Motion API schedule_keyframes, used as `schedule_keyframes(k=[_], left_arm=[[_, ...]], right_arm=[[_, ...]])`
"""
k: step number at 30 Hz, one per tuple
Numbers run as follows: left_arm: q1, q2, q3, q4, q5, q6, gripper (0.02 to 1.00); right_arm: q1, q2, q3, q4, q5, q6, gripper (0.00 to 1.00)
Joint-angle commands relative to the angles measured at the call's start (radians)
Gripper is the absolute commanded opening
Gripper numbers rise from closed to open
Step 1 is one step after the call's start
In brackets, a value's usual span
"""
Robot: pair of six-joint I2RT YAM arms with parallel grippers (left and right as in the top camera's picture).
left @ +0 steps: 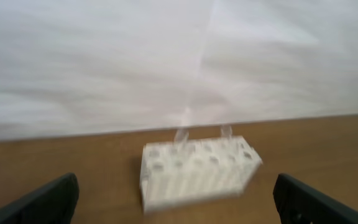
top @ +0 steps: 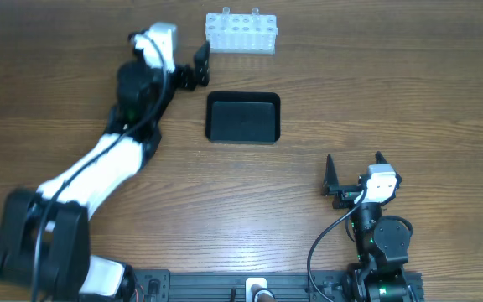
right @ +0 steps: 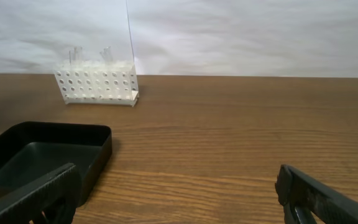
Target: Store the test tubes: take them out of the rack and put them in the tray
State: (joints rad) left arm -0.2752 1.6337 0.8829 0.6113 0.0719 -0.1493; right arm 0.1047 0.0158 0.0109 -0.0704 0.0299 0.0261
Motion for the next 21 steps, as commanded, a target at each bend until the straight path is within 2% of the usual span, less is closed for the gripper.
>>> schedule_keyframes(k=[1, 7, 12, 21], left_arm=[[-0.016, 0.169, 0.175, 0.006, 0.006, 0.008, 0.998], [-0.039, 0.348, 0.339, 0.007, 0.01, 0.008, 0.998], [-0.044, 0.468, 0.453, 0.006, 0.055, 0.008, 0.998], [-0.045, 0.571, 0.515, 0.006, 0.066, 0.008, 0.998]], right_arm=[[0.005, -0.008, -0.006, -0.002, 0.009, 0.002, 0.993], [0.005, -0.008, -0.006, -0.001, 0.009, 0.002, 0.991], [0.005, -0.008, -0.006, -0.001, 0.009, 0.002, 0.993], [0.005, -0.008, -0.006, -0.001, 0.009, 0.002, 0.991]])
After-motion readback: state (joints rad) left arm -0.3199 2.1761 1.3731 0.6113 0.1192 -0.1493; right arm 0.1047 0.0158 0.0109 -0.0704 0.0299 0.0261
